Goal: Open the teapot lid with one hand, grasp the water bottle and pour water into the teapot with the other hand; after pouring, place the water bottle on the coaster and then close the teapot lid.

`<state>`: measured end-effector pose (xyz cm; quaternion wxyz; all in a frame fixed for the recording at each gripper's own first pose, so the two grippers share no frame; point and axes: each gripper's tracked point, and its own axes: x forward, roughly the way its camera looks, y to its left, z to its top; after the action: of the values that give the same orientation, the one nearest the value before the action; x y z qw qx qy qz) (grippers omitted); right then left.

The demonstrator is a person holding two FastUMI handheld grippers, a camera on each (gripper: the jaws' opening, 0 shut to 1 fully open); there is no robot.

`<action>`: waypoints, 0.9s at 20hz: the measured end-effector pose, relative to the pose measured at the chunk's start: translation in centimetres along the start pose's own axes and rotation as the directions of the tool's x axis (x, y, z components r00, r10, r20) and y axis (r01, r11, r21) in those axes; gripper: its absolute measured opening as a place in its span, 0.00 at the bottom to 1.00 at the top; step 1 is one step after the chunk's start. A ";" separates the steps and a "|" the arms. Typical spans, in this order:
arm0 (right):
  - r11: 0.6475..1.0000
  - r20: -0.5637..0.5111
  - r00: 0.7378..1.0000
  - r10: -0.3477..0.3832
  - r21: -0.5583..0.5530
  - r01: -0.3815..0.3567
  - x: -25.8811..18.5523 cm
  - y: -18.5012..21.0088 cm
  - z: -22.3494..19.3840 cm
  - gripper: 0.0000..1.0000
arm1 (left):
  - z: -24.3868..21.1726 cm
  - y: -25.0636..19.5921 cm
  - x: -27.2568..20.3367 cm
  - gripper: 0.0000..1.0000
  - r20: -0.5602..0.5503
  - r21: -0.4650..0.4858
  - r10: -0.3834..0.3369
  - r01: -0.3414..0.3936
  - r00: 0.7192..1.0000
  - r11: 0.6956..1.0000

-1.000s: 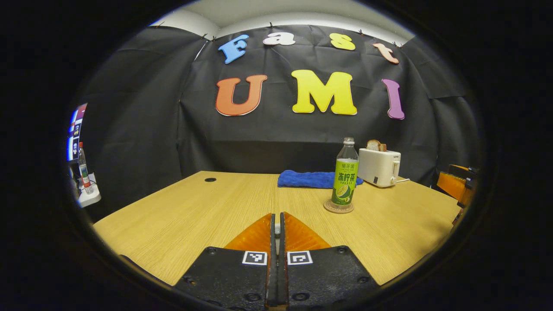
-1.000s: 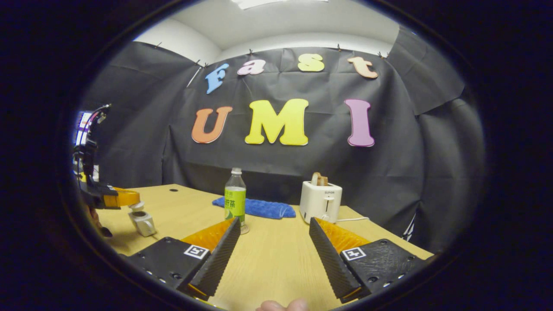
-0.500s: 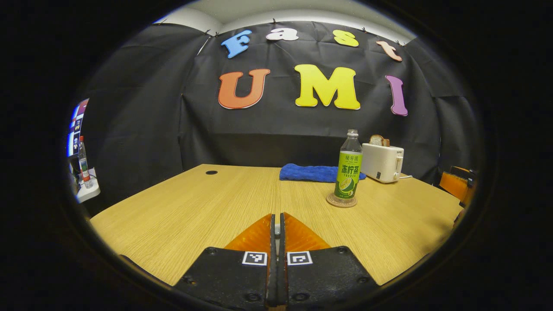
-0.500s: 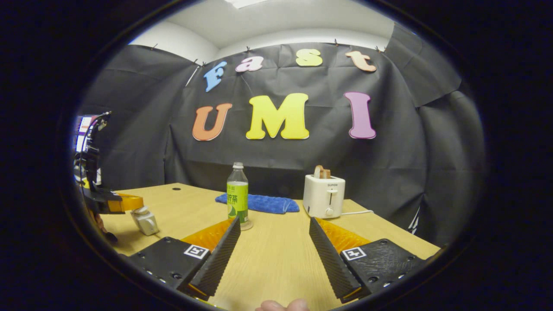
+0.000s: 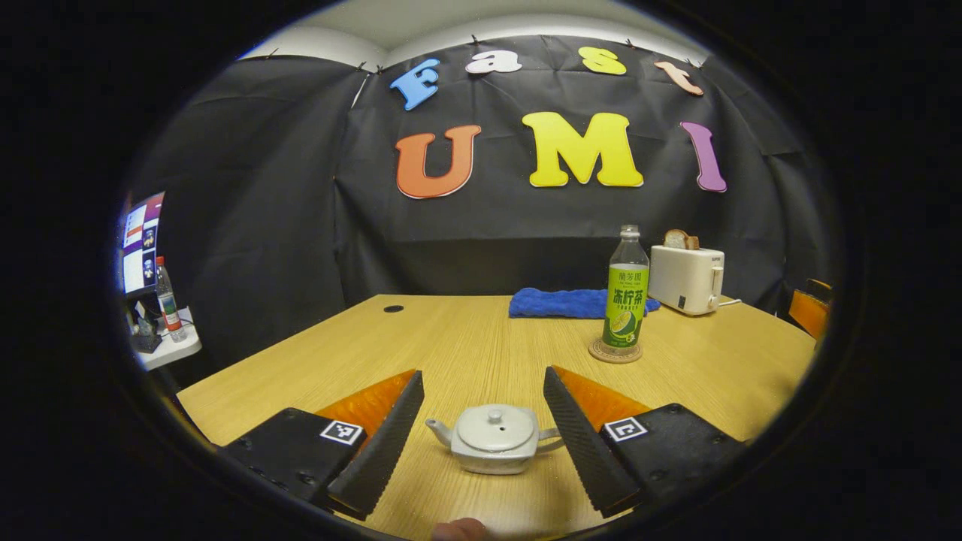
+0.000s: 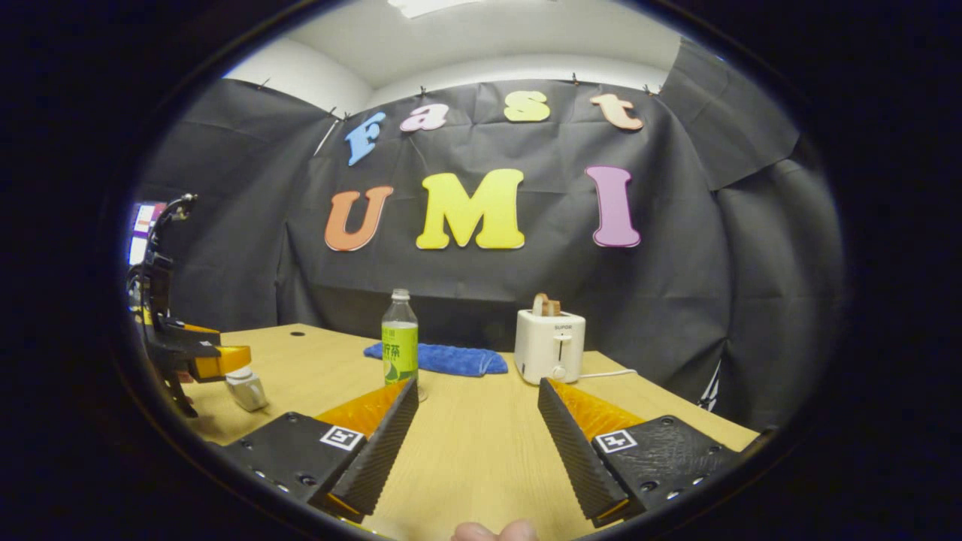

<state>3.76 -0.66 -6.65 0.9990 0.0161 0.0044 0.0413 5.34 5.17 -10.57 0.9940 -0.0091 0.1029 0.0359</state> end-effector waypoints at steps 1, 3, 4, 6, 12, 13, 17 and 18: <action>1.000 0.002 1.000 -0.006 0.003 0.006 -0.1 -0.2 0.3 0.98 | 0.8 -0.3 -0.6 1.00 0.015 -0.004 -0.003 0.003 1.000 1.000; 1.000 0.011 1.000 -0.016 0.011 0.016 -0.6 -1.0 0.6 0.95 | 2.8 -1.1 -1.8 1.00 0.057 0.004 -0.016 0.016 0.998 1.000; 1.000 0.017 1.000 -0.026 0.016 0.025 -0.8 -1.3 1.1 0.98 | 3.8 -1.5 -2.5 1.00 0.078 0.014 -0.017 0.016 0.997 1.000; 0.999 0.027 0.999 -0.031 0.025 0.031 -1.4 -1.6 2.0 0.98 | 5.6 -2.7 -3.8 1.00 0.113 0.028 -0.027 0.024 0.993 0.999; 0.998 0.050 0.997 -0.057 0.003 0.057 -3.9 -2.0 4.4 0.98 | 8.9 -6.7 -8.1 1.00 0.193 -0.004 -0.105 0.108 0.976 0.994; 0.998 0.051 0.997 -0.066 -0.001 0.066 -4.3 -1.9 4.7 0.95 | 9.2 -6.9 -8.5 1.00 0.201 -0.010 -0.113 0.117 0.973 0.993; 0.997 0.052 0.996 -0.069 -0.014 0.070 -5.2 -0.8 5.5 0.95 | 9.1 -7.3 -9.3 1.00 0.213 -0.015 -0.135 0.141 0.968 0.990; 0.997 0.047 0.996 -0.074 -0.020 0.075 -5.2 -0.7 5.6 0.95 | 8.9 -7.2 -9.2 1.00 0.198 -0.014 -0.131 0.136 0.971 0.991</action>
<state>-1.28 -1.96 -1.08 0.9998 0.0059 -0.0188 0.0037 -1.30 -2.39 0.10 0.9992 -0.0260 0.0028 -0.0291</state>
